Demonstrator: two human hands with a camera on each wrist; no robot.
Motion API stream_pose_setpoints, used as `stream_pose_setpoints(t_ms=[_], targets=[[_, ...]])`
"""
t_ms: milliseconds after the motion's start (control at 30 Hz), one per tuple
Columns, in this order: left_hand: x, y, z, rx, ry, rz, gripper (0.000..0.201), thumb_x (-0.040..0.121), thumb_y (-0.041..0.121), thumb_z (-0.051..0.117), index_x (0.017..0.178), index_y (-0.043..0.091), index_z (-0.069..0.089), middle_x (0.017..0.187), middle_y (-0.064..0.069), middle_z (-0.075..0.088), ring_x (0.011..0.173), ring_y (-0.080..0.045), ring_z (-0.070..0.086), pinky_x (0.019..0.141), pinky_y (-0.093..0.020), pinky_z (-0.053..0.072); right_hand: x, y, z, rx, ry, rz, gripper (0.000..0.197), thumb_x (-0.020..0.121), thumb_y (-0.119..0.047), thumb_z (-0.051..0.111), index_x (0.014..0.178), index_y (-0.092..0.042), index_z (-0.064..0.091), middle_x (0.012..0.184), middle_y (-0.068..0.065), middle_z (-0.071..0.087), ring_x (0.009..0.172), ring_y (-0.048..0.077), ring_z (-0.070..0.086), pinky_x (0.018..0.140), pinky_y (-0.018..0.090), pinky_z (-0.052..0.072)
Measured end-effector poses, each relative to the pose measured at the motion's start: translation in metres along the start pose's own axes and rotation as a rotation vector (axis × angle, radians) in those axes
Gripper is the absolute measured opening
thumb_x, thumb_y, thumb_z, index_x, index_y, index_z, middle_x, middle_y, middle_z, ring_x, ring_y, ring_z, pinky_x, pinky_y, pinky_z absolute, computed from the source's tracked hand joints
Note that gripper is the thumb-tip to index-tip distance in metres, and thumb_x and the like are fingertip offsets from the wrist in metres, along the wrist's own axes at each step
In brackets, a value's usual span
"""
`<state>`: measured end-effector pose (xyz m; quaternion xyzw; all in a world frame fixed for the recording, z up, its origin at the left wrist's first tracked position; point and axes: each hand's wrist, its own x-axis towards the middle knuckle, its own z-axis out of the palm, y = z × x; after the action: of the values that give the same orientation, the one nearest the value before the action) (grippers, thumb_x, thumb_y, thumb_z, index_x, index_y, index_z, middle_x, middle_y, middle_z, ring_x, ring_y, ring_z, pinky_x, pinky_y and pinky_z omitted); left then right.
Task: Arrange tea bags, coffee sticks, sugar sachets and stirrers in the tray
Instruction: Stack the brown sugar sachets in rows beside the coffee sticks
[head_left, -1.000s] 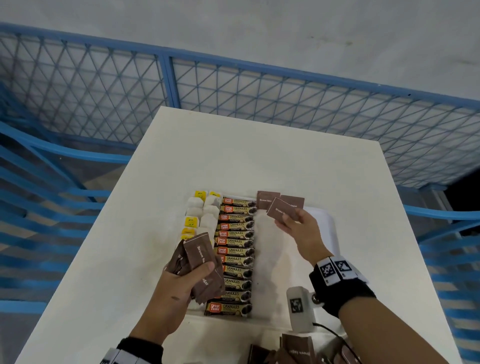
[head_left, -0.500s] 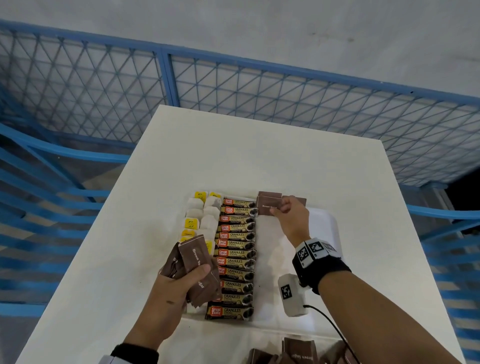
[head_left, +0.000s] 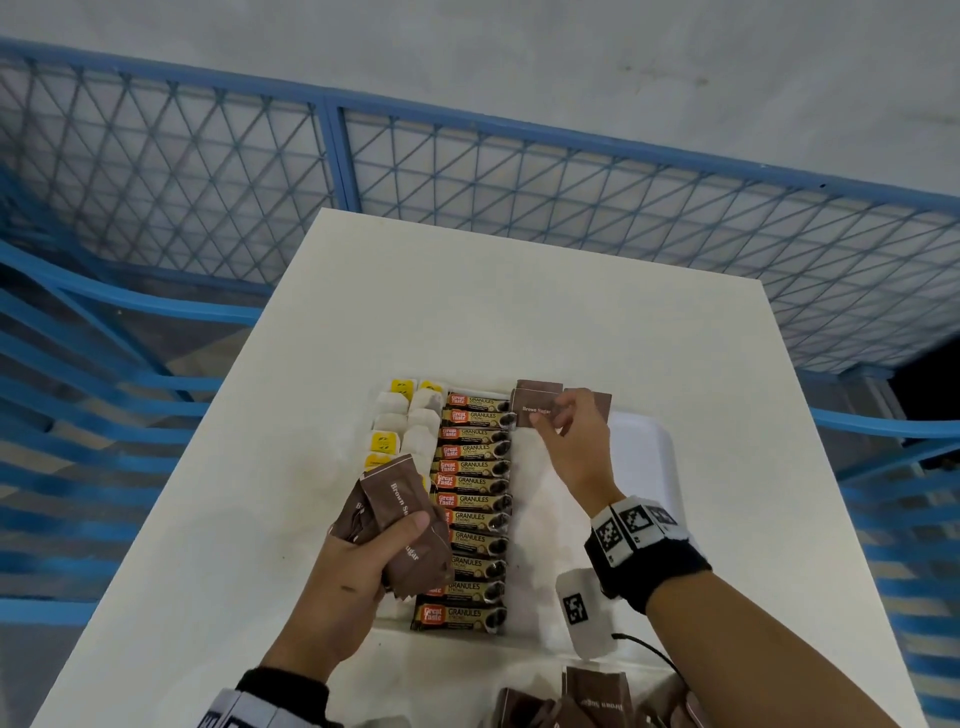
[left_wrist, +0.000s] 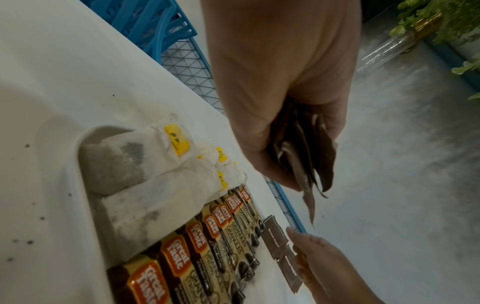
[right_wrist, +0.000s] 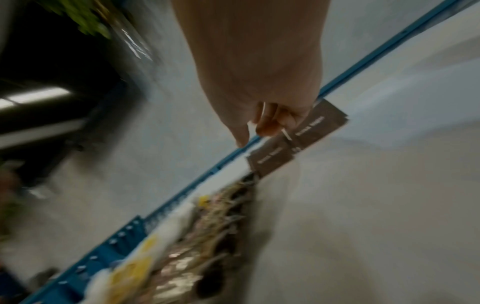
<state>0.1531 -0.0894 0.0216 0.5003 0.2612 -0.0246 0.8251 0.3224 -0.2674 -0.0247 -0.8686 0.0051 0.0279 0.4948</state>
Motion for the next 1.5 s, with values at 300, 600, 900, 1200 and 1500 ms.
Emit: stream_pose_setpoints(t_ms=[300, 600, 900, 1200, 1500], targets=[[-0.004, -0.003, 0.006, 0.050, -0.039, -0.002, 0.040, 0.062, 0.000, 0.078, 0.097, 0.016, 0.068, 0.089, -0.010, 0.074, 0.082, -0.025, 0.071, 0.065, -0.038, 0.057, -0.078, -0.057, -0.007, 0.176, -0.595, -0.069, 0.005, 0.088, -0.034, 0.058, 0.087, -0.029, 0.060, 0.081, -0.005, 0.058, 0.073, 0.009, 0.051, 0.067, 0.018, 0.044], [-0.015, 0.002, 0.015, 0.103, -0.163, -0.041, 0.046, 0.062, 0.002, 0.074, 0.105, 0.016, 0.068, 0.093, -0.011, 0.074, 0.088, -0.024, 0.070, 0.070, -0.038, 0.059, -0.097, -0.061, -0.009, 0.243, -0.625, -0.067, 0.015, 0.081, -0.018, 0.071, 0.079, -0.022, 0.057, 0.078, -0.009, 0.059, 0.070, 0.002, 0.053, 0.069, 0.018, 0.044], [-0.017, 0.004, 0.012, 0.038, -0.161, 0.019, 0.039, 0.062, -0.007, 0.076, 0.094, 0.015, 0.070, 0.079, -0.004, 0.067, 0.072, -0.017, 0.065, 0.058, -0.033, 0.056, -0.093, -0.059, -0.031, 0.467, -0.567, 0.118, 0.010, 0.097, -0.007, 0.043, 0.090, -0.014, 0.038, 0.095, 0.016, 0.058, 0.065, 0.013, 0.064, 0.057, 0.031, 0.056], [-0.014, 0.002, 0.020, 0.051, -0.202, 0.034, 0.043, 0.055, 0.006, 0.076, 0.098, 0.014, 0.070, 0.089, -0.002, 0.069, 0.076, -0.013, 0.064, 0.057, -0.025, 0.051, -0.098, -0.058, -0.043, 0.402, -0.673, 0.082, 0.025, 0.084, 0.002, 0.062, 0.102, -0.016, 0.060, 0.086, 0.007, 0.060, 0.073, 0.006, 0.063, 0.064, 0.022, 0.054], [-0.011, -0.004, 0.023, -0.010, -0.129, 0.053, 0.060, 0.031, 0.027, 0.093, 0.087, 0.019, 0.072, 0.072, -0.001, 0.066, 0.066, -0.013, 0.063, 0.051, -0.026, 0.050, -0.089, -0.028, -0.039, 0.608, -0.538, 0.365, 0.009, 0.089, -0.001, 0.055, 0.098, -0.004, 0.057, 0.091, 0.010, 0.064, 0.080, 0.019, 0.064, 0.064, 0.022, 0.054]])
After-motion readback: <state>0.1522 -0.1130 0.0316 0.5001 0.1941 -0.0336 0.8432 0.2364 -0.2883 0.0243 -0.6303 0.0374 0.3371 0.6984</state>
